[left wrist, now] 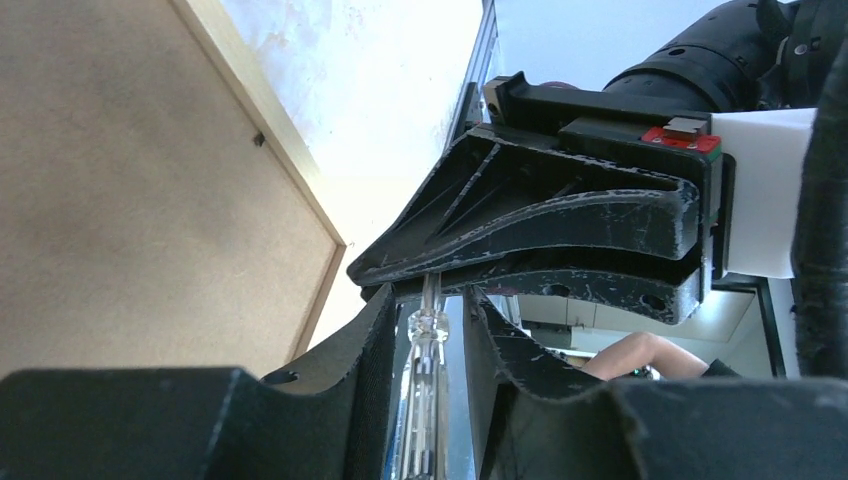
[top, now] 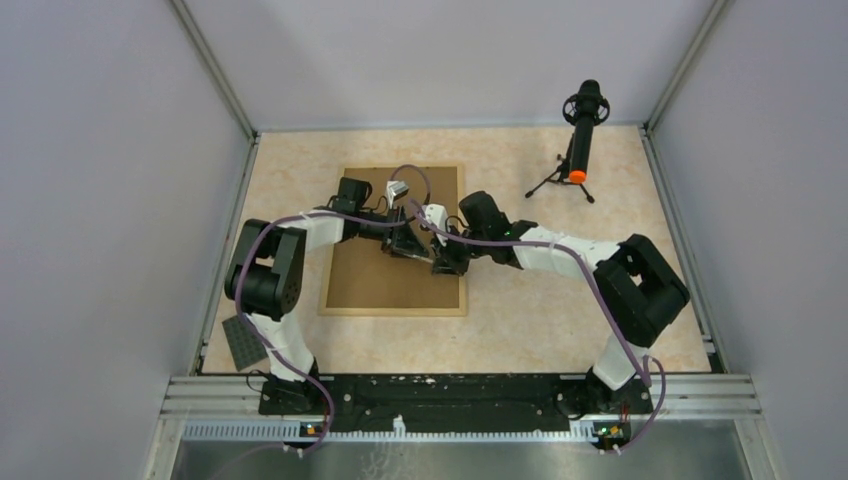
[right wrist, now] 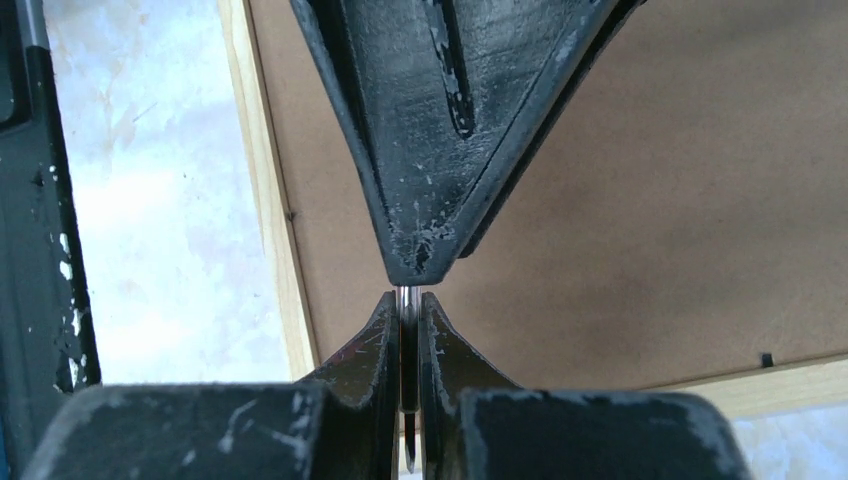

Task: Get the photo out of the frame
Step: Adjust the screwdriver.

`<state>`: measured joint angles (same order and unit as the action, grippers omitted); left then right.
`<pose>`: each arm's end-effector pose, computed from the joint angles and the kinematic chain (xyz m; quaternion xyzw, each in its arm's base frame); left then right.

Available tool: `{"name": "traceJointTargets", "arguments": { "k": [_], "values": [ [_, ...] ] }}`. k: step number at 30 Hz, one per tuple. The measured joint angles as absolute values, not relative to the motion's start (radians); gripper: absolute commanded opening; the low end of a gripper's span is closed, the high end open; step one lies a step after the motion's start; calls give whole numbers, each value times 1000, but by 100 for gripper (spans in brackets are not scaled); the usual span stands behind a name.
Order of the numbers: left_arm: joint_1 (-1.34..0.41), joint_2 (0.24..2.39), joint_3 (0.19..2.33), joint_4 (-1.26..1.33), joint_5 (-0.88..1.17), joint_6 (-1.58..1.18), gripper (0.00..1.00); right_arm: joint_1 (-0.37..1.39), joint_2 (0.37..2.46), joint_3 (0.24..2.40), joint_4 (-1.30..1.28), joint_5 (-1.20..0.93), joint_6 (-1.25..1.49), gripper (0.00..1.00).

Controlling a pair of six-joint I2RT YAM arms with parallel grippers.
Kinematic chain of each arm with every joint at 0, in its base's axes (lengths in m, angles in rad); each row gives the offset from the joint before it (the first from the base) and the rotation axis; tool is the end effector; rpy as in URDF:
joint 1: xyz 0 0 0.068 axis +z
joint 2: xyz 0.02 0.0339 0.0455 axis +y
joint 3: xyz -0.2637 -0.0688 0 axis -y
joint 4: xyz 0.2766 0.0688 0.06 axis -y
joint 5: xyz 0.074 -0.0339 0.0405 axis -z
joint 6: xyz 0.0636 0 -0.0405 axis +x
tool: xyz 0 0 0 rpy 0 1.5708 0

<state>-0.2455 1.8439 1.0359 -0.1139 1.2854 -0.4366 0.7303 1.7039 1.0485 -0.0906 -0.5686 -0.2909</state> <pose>0.3549 -0.1518 0.1357 0.1178 0.7735 -0.6207 0.0505 0.2785 0.2954 0.1673 -0.5278 0.7123 0.3346 0.3195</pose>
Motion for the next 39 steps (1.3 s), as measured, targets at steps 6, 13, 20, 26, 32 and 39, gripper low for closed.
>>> {"name": "traceJointTargets", "arguments": {
  "k": [6, 13, 20, 26, 32, 39],
  "values": [
    [-266, 1844, 1036, -136, 1292, -403, 21, 733, 1703, 1047, -104, -563, -273, 0],
    [-273, 1844, 1036, -196, 1302, -349, 38, 738, 1701, 1032, -90, -545, -260, 0],
    [-282, 1844, 1036, -221, 1302, -331, 23, 738, 1677, 1008, -74, -540, -259, 0],
    [-286, 1845, 1036, -189, 1309, -360, 0, 736, 1672, 1005, -72, -543, -257, 41],
    [-282, 1846, 1018, -167, 1282, -345, 0, 692, 1622, 971, -98, -550, -223, 67],
    [-242, 1870, 976, -163, 1225, -289, 0, 424, 1555, 925, -207, -621, -77, 57]
  ]
}}
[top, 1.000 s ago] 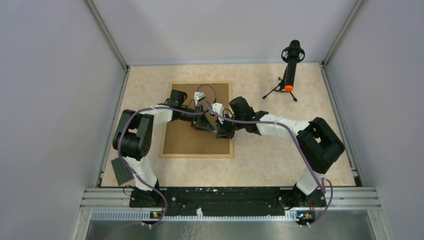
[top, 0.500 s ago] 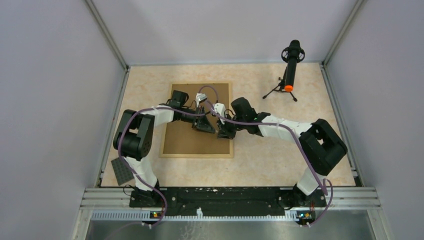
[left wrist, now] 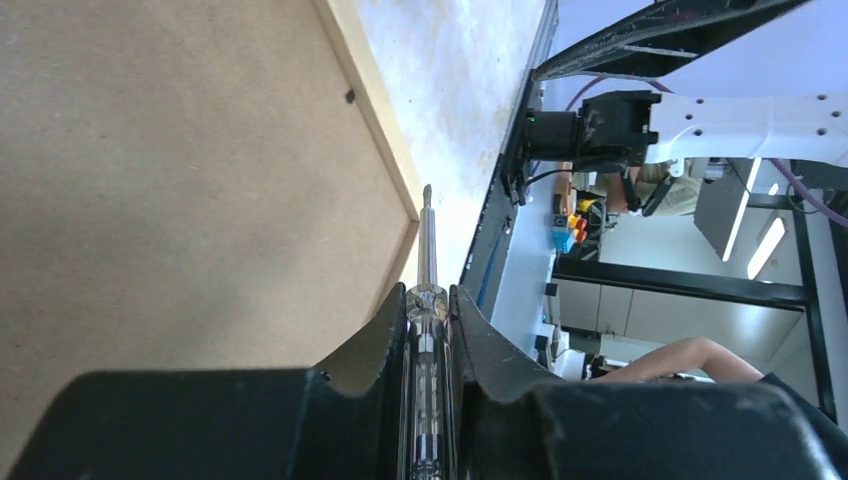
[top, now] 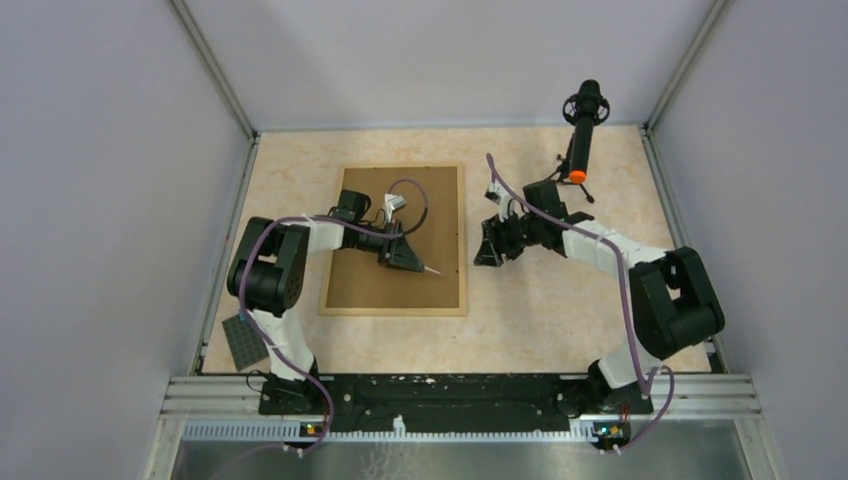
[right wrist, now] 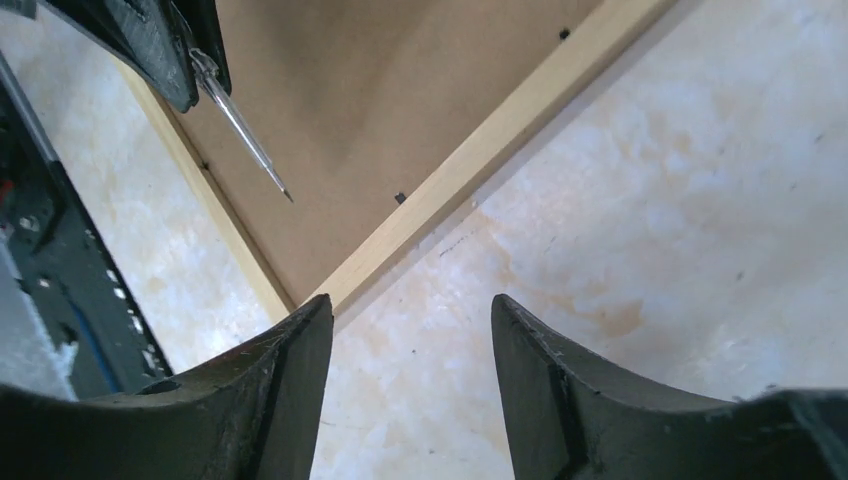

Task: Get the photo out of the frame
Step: Adjust the screwdriver.

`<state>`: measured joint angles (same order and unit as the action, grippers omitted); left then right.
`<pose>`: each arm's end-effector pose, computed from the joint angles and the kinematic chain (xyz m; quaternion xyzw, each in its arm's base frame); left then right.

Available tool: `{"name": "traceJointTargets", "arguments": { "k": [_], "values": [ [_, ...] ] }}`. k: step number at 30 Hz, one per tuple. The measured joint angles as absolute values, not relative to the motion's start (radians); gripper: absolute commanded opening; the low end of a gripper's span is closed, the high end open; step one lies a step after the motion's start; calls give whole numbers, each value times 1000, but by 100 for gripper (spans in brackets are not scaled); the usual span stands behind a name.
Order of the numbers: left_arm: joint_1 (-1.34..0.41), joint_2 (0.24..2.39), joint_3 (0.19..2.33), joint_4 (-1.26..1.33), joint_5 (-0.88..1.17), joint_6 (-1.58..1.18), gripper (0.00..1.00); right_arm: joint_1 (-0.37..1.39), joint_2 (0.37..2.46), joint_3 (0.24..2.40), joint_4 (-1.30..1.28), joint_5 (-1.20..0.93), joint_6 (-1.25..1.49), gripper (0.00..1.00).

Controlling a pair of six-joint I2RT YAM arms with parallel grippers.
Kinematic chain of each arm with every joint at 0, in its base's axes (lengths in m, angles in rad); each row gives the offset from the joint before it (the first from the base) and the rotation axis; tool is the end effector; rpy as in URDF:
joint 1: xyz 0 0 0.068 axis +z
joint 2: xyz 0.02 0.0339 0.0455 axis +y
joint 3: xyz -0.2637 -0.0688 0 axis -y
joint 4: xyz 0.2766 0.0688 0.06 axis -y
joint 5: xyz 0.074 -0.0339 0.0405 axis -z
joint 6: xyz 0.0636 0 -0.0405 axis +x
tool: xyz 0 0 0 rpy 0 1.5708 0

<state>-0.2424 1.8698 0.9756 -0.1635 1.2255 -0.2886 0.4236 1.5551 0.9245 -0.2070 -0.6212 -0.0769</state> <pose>0.3395 -0.1456 0.1042 0.1276 0.7945 -0.5913 0.0543 0.3119 0.1812 0.1691 -0.3263 0.8341 0.3399 0.2870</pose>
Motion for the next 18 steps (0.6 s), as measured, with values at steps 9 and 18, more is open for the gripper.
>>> {"name": "traceJointTargets", "arguments": {
  "k": [9, 18],
  "values": [
    [-246, 1908, 920, 16, 1158, -371, 0, 406, 1678, 901, -206, -671, 136, 47],
    [-252, 1940, 921, 68, 1075, -595, 0, 406, 1760, 904, -144, -676, 221, 41]
  ]
}}
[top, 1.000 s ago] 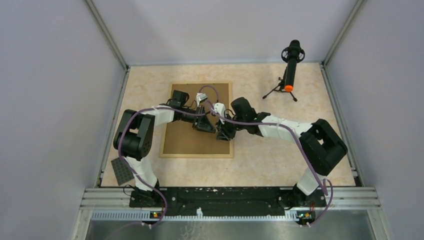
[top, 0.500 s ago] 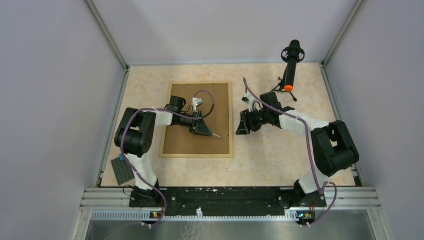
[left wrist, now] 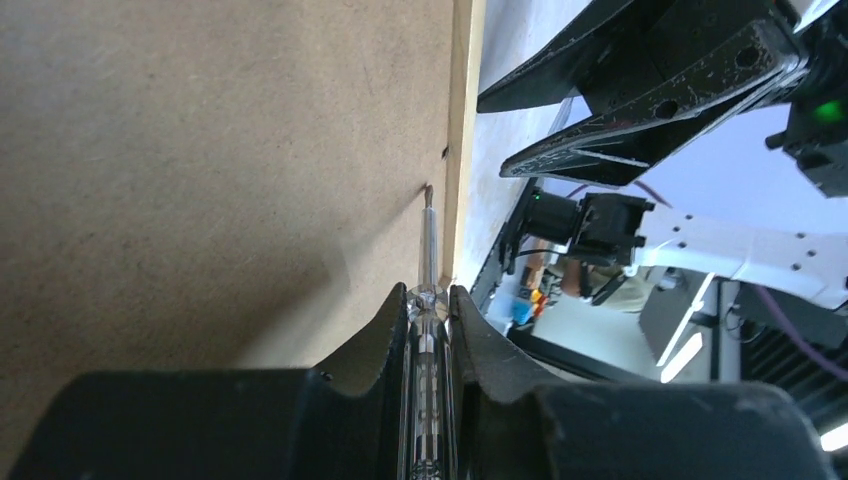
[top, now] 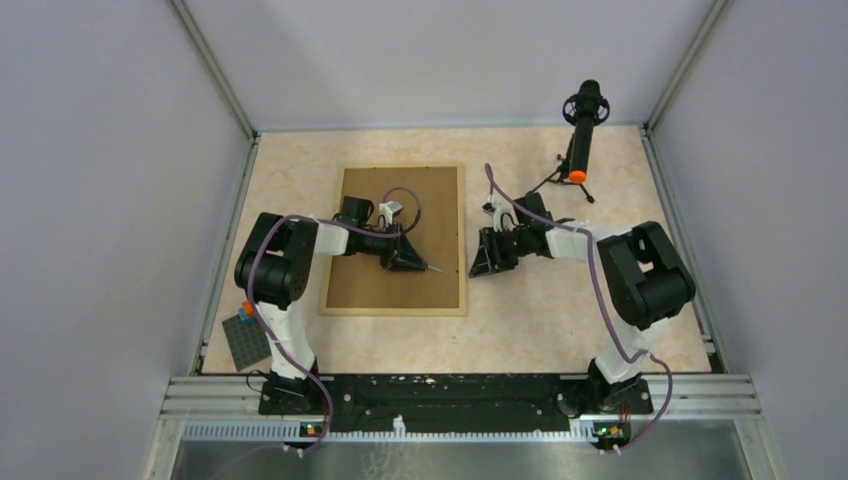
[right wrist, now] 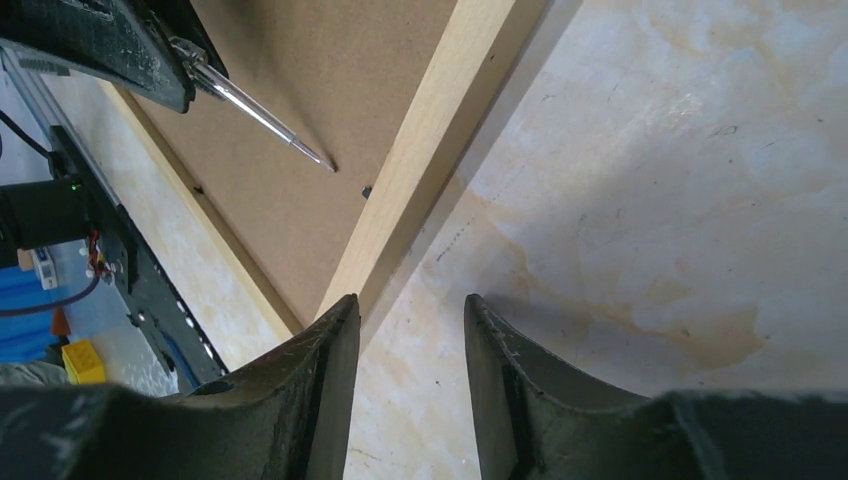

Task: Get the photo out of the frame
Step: Adjust the screwdriver.

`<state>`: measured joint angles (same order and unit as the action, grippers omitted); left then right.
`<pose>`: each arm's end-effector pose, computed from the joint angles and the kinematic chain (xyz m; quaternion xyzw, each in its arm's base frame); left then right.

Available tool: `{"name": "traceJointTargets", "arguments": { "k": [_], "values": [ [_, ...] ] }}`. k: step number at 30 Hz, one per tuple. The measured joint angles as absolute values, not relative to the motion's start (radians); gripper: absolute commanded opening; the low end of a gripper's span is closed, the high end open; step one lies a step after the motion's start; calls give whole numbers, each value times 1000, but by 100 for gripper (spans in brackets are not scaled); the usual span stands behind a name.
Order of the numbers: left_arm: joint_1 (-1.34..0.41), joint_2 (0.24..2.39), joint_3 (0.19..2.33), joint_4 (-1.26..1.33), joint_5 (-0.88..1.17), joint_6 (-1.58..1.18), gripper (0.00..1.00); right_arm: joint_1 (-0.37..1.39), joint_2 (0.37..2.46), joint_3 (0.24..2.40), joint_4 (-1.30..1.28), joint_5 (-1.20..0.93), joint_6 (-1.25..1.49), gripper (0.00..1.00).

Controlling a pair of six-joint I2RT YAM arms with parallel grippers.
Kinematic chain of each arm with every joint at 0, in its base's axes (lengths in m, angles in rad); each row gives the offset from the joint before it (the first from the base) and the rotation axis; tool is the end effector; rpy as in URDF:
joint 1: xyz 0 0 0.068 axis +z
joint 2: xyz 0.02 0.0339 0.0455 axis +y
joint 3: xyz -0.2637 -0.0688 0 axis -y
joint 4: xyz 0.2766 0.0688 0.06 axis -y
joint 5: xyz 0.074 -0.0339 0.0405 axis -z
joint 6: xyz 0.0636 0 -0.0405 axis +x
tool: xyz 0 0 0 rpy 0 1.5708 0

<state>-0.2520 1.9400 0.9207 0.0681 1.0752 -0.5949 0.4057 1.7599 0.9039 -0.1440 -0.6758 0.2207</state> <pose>0.3460 -0.1469 0.0704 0.0143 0.8327 -0.5522 0.0383 0.3178 0.1798 0.0989 -0.1766 0.8928 0.3845 0.1547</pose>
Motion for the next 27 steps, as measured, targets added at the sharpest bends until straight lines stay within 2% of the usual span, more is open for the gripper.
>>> {"name": "traceJointTargets", "arguments": {
  "k": [8, 13, 17, 25, 27],
  "values": [
    [-267, 1940, 933, 67, 1065, -776, 0, 420, 1708, 901, -113, -648, 143, 46],
    [-291, 1940, 984, 30, 1101, -799, 0, 545, 1574, 909, -89, -585, -63, 46],
    [-301, 1937, 998, 21, 1122, -799, 0, 629, 1573, 939, -82, -558, -177, 45],
    [-306, 1892, 998, 23, 1172, -806, 0, 672, 1598, 944, -97, -486, -322, 43],
    [-310, 1874, 998, 34, 1186, -808, 0, 680, 1604, 944, -98, -474, -340, 39]
  ]
}}
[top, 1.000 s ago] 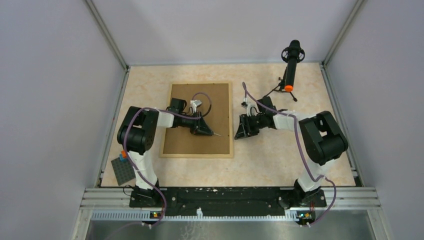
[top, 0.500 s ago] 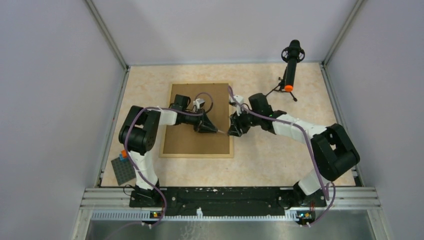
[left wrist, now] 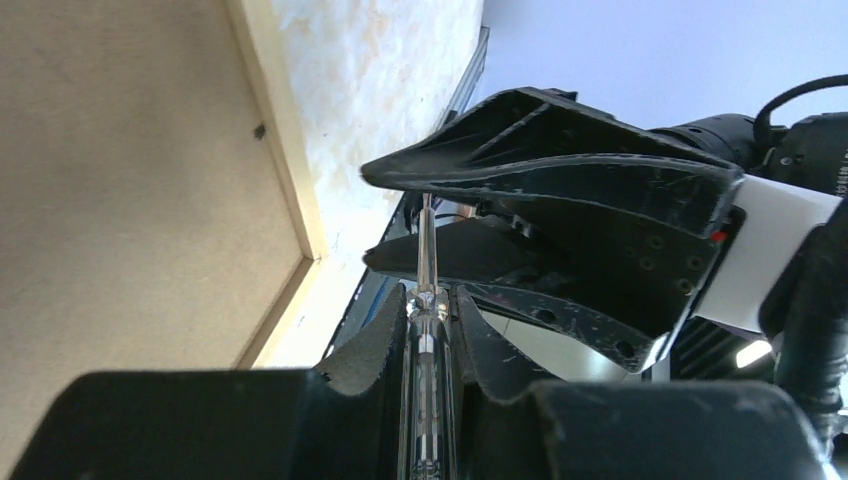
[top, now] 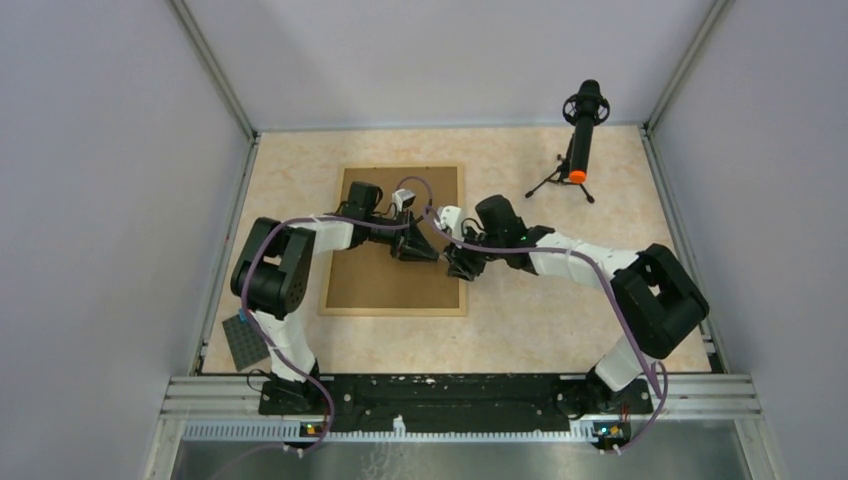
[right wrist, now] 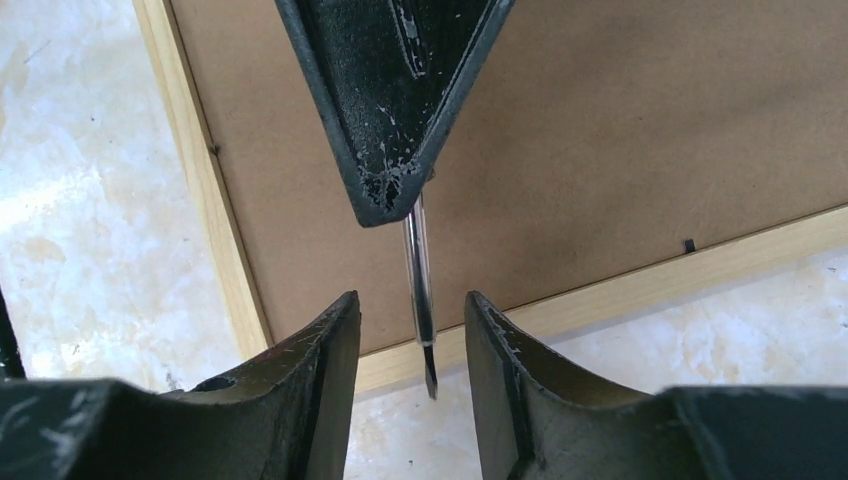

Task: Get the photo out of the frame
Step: Adjust the screwdriver.

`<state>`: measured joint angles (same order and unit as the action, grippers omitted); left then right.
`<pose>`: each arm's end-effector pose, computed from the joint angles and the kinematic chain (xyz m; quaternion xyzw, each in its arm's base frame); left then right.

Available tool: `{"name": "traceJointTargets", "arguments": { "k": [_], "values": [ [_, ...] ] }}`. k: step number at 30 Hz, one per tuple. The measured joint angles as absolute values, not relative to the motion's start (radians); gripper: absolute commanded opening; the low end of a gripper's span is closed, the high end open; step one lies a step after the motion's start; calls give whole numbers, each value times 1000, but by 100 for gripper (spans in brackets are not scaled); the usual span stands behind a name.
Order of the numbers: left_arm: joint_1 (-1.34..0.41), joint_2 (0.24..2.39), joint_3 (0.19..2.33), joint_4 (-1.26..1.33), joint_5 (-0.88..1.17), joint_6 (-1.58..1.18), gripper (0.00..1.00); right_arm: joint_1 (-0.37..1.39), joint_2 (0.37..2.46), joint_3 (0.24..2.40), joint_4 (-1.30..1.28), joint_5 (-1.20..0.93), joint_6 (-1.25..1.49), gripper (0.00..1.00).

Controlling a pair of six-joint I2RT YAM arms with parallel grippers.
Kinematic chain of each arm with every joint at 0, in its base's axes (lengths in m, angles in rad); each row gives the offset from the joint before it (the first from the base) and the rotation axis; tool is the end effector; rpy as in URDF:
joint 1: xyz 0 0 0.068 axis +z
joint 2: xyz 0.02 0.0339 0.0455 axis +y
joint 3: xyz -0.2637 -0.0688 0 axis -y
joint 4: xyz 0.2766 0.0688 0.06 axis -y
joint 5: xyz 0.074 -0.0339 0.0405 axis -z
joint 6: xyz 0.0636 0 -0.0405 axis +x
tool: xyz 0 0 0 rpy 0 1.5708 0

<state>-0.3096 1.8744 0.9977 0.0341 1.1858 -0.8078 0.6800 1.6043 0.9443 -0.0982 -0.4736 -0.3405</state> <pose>0.3507 -0.1741 0.1179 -0.0018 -0.8001 0.5993 0.0264 0.2764 0.2608 0.1651 -0.5170 0.7339 0.2773 0.3423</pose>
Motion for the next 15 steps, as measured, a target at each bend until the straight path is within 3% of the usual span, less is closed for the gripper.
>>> {"name": "traceJointTargets", "arguments": {
  "k": [2, 3, 4, 5, 7, 9, 15],
  "values": [
    [-316, 1864, 998, 43, 1194, -809, 0, 687, 1608, 944, -97, -465, -351, 29],
    [-320, 1860, 998, 46, 1198, -809, 0, 691, 1609, 945, -97, -463, -356, 18],
    [-323, 1858, 998, 49, 1201, -809, 5, 695, 1610, 945, -97, -462, -363, 7],
    [-326, 1856, 998, 53, 1206, -809, 17, 699, 1610, 948, -99, -462, -363, 0],
    [-329, 1852, 998, 52, 1219, -803, 45, 702, 1612, 965, -121, -466, -366, 0],
    [-329, 1839, 998, 47, 1218, -764, 61, 702, 1612, 981, -142, -485, -364, 0],
    [-324, 1675, 968, 27, 1198, -609, 63, 699, 1612, 1029, -223, -635, -346, 0]
  ]
}}
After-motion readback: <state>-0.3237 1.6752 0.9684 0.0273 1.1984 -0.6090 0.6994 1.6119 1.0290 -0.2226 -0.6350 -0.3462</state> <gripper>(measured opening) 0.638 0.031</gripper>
